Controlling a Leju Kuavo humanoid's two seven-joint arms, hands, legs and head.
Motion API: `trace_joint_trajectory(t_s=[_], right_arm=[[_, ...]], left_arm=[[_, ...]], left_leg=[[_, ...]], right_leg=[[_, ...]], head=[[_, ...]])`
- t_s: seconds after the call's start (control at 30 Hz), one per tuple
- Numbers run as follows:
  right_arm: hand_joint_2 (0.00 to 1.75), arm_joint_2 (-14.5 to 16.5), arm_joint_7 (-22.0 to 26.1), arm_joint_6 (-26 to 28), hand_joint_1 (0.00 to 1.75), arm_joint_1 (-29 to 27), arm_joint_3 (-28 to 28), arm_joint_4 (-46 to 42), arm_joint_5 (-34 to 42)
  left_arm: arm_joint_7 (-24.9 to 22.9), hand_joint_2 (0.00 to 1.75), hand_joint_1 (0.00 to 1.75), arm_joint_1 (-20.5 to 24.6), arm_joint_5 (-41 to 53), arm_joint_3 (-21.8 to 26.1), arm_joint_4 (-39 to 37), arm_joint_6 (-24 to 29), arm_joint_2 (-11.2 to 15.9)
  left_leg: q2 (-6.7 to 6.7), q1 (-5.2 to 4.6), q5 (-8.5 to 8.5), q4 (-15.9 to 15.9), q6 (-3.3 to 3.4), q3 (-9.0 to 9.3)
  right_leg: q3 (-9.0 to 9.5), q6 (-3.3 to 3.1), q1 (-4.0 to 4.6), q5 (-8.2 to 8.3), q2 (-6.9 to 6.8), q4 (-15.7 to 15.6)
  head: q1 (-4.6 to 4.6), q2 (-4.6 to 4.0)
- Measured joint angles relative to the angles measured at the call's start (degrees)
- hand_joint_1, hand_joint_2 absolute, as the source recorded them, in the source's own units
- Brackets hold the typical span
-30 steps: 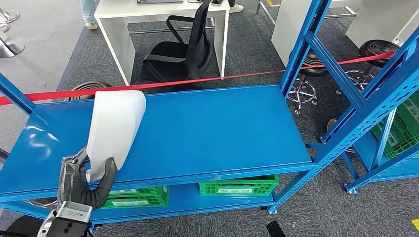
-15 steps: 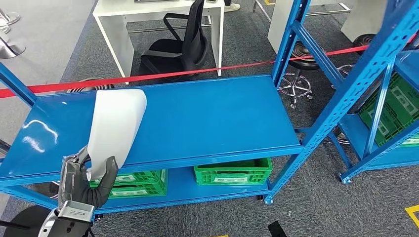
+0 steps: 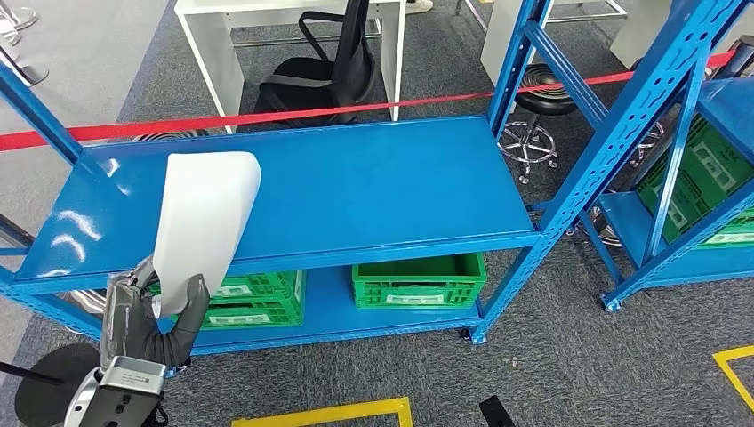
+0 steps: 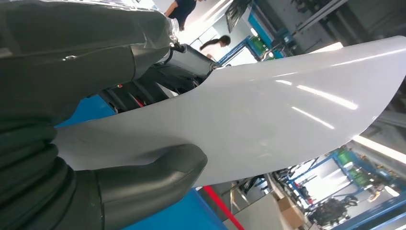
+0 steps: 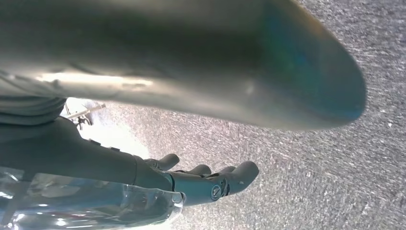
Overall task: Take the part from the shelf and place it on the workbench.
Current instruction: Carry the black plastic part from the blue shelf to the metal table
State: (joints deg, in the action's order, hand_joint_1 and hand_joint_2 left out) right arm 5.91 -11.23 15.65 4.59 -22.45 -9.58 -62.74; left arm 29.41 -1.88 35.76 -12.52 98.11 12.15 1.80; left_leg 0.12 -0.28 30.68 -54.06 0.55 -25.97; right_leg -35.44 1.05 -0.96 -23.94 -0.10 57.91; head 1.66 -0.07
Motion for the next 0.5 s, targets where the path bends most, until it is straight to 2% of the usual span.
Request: trace_joint_trajectory(t_s=[0.03, 0.07, 0.13, 0.17, 0.2, 0.23, 0.27, 0.3, 0.33, 0.37, 0.4, 0.43, 0.5], right_arm=[[0.00, 0.0, 0.0, 0.0, 0.00, -0.1, 0.0, 0.0, 0.0], [0.00, 0.0, 0.0, 0.0, 0.00, -0.1, 0.0, 0.0, -0.1], [0.00, 0.0, 0.0, 0.0, 0.00, -0.1, 0.0, 0.0, -0.1], [0.00, 0.0, 0.0, 0.0, 0.00, -0.1, 0.0, 0.0, -0.1], [0.00, 0.0, 0.0, 0.0, 0.00, -0.1, 0.0, 0.0, -0.1], [0.00, 0.0, 0.0, 0.0, 0.00, -0.1, 0.0, 0.0, 0.0], [0.00, 0.0, 0.0, 0.0, 0.00, 0.0, 0.0, 0.0, 0.0], [0.00, 0.0, 0.0, 0.1, 0.00, 0.0, 0.0, 0.0, 0.1], [0.00, 0.0, -0.1, 0.1, 0.00, 0.0, 0.0, 0.0, 0.1], [0.00, -0.1, -0.1, 0.2, 0.00, 0.1, 0.0, 0.0, 0.1], [0.00, -0.1, -0.1, 0.2, 0.00, 0.1, 0.0, 0.0, 0.1], [0.00, -0.1, -0.2, 0.2, 0.00, 0.0, 0.0, 0.0, 0.1], [0.00, 0.0, -0.3, 0.2, 0.00, -0.1, 0.0, 0.0, 0.1]], left_arm=[[0.0, 1.75, 1.75, 0.1, 0.0, 0.0, -0.1, 0.0, 0.0], [0.0, 1.75, 1.75, 0.2, 0.0, 0.0, -0.1, 0.0, 0.0], [0.0, 1.75, 1.75, 0.2, 0.0, 0.0, -0.4, -0.1, 0.0], [0.0, 1.75, 1.75, 0.2, 0.0, 0.0, -0.5, -0.1, 0.0], [0.0, 1.75, 1.75, 0.2, -0.1, 0.0, -0.6, -0.1, 0.0], [0.1, 1.75, 1.75, 0.2, -0.2, 0.0, -0.8, -0.1, 0.0], [0.2, 1.75, 1.75, 0.3, -0.3, 0.0, -1.0, -0.2, 0.0], [0.3, 1.75, 1.75, 0.4, -0.6, 0.0, -1.2, -0.3, 0.0], [0.5, 1.75, 1.75, 0.5, -0.8, 0.0, -1.4, -0.4, 0.0], [0.7, 1.75, 1.75, 0.8, -1.0, 0.0, -1.6, -0.5, 0.0], [0.8, 1.75, 1.75, 1.0, -1.1, 0.0, -1.8, -0.6, 0.0], [0.9, 1.75, 1.75, 1.3, -1.1, 0.0, -2.0, -0.7, 0.0], [0.9, 1.75, 1.75, 1.6, -1.1, 0.0, -2.4, -0.7, 0.0]], left_leg=[[0.14, 0.11, -0.61, 0.1, 0.52, -0.66], [0.28, 0.22, -1.27, 0.2, 0.92, -1.40], [0.46, 0.09, -2.44, 0.1, 1.31, -2.90], [0.52, 0.01, -3.07, -0.1, 1.33, -3.72], [0.56, -0.05, -3.67, -0.3, 1.32, -4.59], [0.58, -0.09, -4.22, -0.6, 1.26, -5.52], [0.59, -0.11, -4.70, -1.1, 1.17, -6.42], [0.58, -0.11, -5.07, -1.6, 1.02, -7.27], [0.56, -0.17, -5.41, -2.1, 0.80, -8.01], [0.56, -0.23, -5.75, -2.5, 0.54, -8.56], [0.56, -0.25, -6.13, -2.7, 0.24, -8.94], [0.56, -0.26, -6.58, -2.8, -0.09, -9.17], [0.44, -0.15, -6.87, -2.9, -0.72, -9.67]], right_leg=[[-0.53, 0.30, -0.03, -1.48, 0.02, 1.1], [-1.29, 0.56, -0.05, -3.91, 0.04, 3.3], [-3.09, 0.95, -0.01, -9.30, 0.06, 10.3], [-3.66, 1.05, -0.01, -10.54, 0.06, 13.7], [-3.58, 1.06, 0.00, -10.39, 0.06, 15.8], [-2.57, 0.99, 0.00, -9.06, 0.06, 16.0], [-0.56, 0.85, 0.01, -7.26, 0.06, 14.2], [2.25, 0.67, 0.01, -6.11, 0.06, 10.5], [5.22, 0.49, 0.07, -5.96, 0.07, 6.2], [7.49, 0.25, 0.16, -6.49, 0.09, 2.5], [8.82, -0.04, 0.29, -7.25, 0.12, 0.0], [9.18, -0.42, 0.47, -7.62, 0.14, -1.0], [8.27, -1.47, 0.43, -6.90, 0.05, -1.1]], head=[[-0.17, 0.00], [-0.30, 0.00], [-0.59, 0.00], [-0.59, 0.00], [-0.61, 0.00], [-0.62, 0.00], [-0.63, 0.00], [-0.65, 0.00], [-0.64, 0.00], [-0.62, 0.00], [-0.60, 0.00], [-0.58, 0.00], [-0.59, 0.00]])
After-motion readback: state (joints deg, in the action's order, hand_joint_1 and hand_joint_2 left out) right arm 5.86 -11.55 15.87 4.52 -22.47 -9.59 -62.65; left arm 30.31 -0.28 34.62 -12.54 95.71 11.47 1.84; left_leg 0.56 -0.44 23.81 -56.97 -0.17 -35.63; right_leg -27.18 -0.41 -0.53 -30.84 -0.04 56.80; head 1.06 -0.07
